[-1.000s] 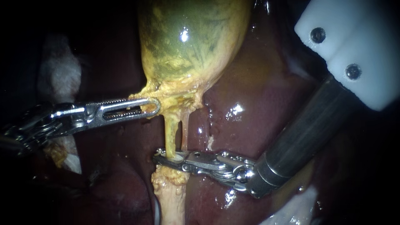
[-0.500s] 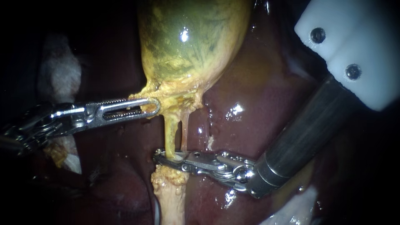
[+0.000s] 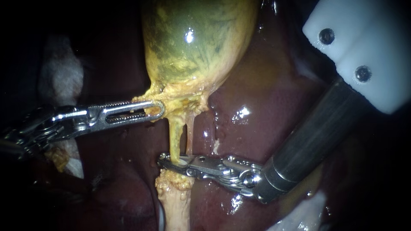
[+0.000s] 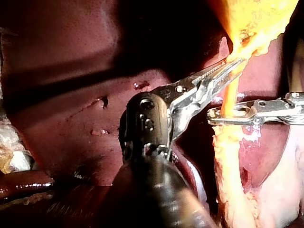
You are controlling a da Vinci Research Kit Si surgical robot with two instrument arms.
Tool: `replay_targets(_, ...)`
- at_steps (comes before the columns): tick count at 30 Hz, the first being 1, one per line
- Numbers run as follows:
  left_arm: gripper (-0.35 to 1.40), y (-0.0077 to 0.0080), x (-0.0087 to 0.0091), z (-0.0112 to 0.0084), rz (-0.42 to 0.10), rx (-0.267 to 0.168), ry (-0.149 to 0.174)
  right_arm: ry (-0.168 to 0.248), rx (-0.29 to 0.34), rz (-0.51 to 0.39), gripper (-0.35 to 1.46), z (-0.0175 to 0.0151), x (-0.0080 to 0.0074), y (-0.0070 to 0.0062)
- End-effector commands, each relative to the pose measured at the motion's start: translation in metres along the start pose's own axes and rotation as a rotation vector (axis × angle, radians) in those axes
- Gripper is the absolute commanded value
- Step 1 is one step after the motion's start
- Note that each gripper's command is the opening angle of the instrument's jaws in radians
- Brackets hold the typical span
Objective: Clipping first clip left tube
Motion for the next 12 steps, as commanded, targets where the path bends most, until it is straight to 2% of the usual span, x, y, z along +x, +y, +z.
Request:
replay_targets(1, -0.35, 0.0000, 0.0000, 0.0000, 0.000, 0.000, 0.000, 0.000, 0.000, 0.000, -0.24, 0.0000, 0.0000, 0.0000)
replay_targets(12, -0.35, 0.0000, 0.0000, 0.0000, 0.000, 0.000, 0.000, 0.000, 0.000, 0.000, -0.24, 0.0000, 0.0000, 0.0000)
